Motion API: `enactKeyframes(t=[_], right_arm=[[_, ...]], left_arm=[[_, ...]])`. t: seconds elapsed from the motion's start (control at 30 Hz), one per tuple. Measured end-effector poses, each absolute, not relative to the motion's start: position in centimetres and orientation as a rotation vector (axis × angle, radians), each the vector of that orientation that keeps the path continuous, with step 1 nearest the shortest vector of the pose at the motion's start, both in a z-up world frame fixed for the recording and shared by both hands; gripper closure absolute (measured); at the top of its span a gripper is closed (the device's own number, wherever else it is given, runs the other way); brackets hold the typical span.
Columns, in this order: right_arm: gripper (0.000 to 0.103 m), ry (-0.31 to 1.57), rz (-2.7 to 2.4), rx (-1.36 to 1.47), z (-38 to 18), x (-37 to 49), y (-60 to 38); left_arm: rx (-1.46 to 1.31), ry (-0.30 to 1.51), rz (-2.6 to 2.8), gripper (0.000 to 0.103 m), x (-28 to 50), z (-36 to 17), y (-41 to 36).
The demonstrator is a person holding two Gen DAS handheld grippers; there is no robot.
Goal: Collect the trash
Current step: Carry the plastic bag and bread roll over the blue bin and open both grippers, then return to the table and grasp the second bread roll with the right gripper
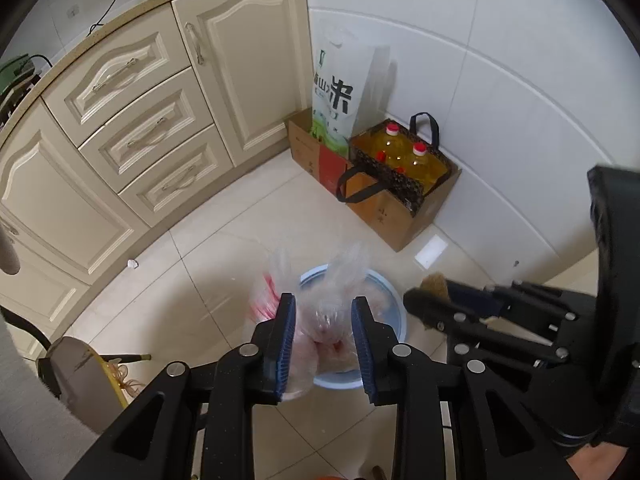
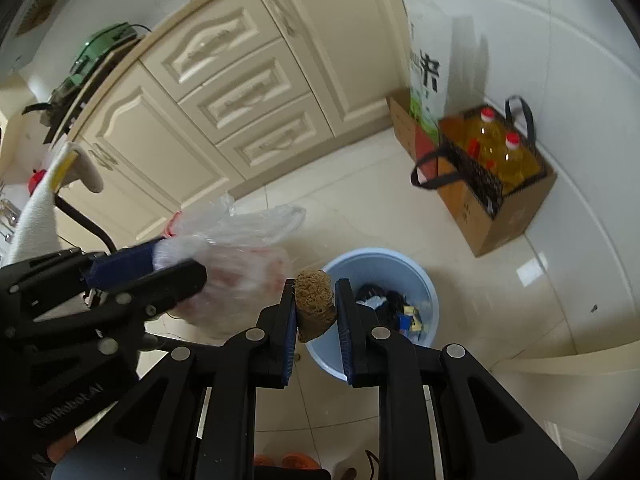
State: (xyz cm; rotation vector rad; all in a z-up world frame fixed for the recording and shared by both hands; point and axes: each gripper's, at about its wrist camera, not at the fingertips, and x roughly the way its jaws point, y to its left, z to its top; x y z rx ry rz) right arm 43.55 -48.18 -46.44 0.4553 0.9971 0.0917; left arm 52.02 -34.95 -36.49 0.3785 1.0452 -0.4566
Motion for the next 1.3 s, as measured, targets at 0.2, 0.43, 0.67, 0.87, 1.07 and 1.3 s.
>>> enactKeyframes(t=[0.2, 0.43, 0.67, 0.87, 1.07, 1.3], right_arm=[[0.085, 1.031, 0.089, 0.478, -48.8, 43.9, -48.5], [0.084, 1.036, 0.103, 0.474, -49.2, 45.2, -47.4], [0.08, 1.007, 0.063, 0.441, -47.6, 46.0, -46.6], [0.052, 0.973, 0.037, 0.419, -44.8, 45.2, -46.3], [0.051, 0.92, 0.043, 0.382, -40.3, 44.1, -44.8], [0.04, 0.795, 0.106, 0.295, -32.1, 42.1, -39.5]], left_arm=[[0.42, 0.995, -0.409, 0.048, 52.3, -38.6, -36.0], [0.416, 0.976, -0.362, 0.046, 51.6, -39.2, -35.6], [0.378, 0.949, -0.322, 0.043, 50.4, -36.9, -34.0], [0.309, 0.914, -0.332, 0.039, 48.1, -33.4, -31.1], [0.244, 0.86, -0.328, 0.039, 44.8, -28.7, -26.7], [0.159, 0.728, -0.271, 0.03, 39.0, -22.1, -18.3]])
